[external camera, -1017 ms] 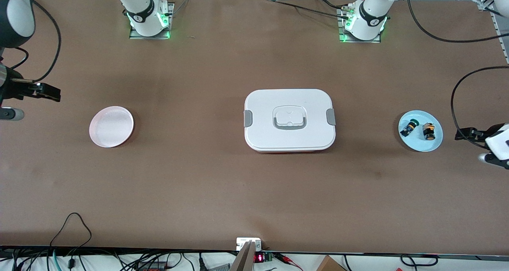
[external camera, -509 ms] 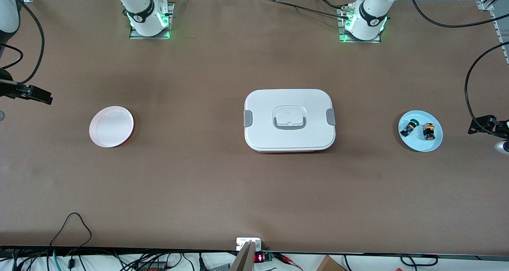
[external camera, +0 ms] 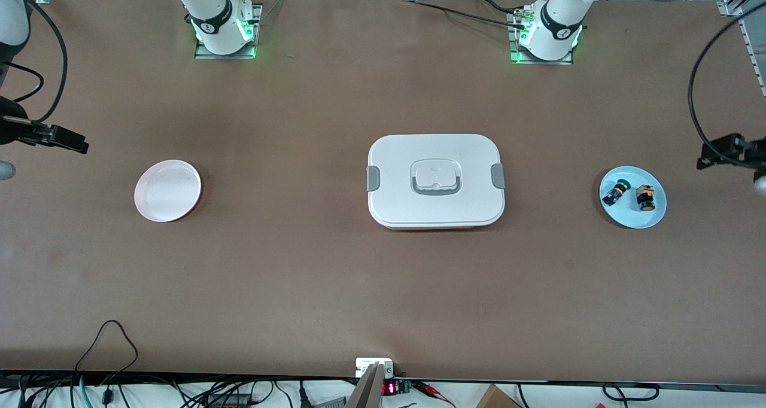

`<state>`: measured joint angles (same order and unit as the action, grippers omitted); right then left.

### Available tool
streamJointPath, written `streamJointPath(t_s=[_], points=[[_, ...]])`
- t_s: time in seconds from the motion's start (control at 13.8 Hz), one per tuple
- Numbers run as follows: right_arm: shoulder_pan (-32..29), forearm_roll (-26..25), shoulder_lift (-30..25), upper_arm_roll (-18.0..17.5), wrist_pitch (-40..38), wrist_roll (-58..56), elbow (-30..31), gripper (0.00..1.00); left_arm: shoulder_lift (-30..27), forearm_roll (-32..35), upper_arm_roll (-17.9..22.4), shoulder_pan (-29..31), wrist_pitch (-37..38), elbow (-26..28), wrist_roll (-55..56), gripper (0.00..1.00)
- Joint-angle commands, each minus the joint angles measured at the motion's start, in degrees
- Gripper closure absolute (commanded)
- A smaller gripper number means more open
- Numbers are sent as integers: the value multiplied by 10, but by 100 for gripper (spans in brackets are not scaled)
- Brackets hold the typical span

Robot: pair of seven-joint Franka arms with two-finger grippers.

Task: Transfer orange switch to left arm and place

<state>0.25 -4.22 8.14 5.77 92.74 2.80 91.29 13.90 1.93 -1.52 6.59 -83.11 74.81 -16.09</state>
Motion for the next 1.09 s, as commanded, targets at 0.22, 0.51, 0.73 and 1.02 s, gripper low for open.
streamJointPath(t_s=[0.22, 0.51, 0.73, 1.02], points=[[-9, 7, -89, -11, 51, -13, 110, 0, -128, -49, 3, -9, -32, 176, 133, 0], [-10, 22, -101, -9, 37, -66, 89, 0, -125, -46, -4, -23, -4, 166, 178, 0], [-9, 26, -100, -12, 33, -47, 78, 0, -120, -8, -11, -22, 2, 149, 179, 0], [-4, 26, -95, -14, 21, -49, 68, 0, -92, -9, -10, -20, 3, 101, 178, 0]])
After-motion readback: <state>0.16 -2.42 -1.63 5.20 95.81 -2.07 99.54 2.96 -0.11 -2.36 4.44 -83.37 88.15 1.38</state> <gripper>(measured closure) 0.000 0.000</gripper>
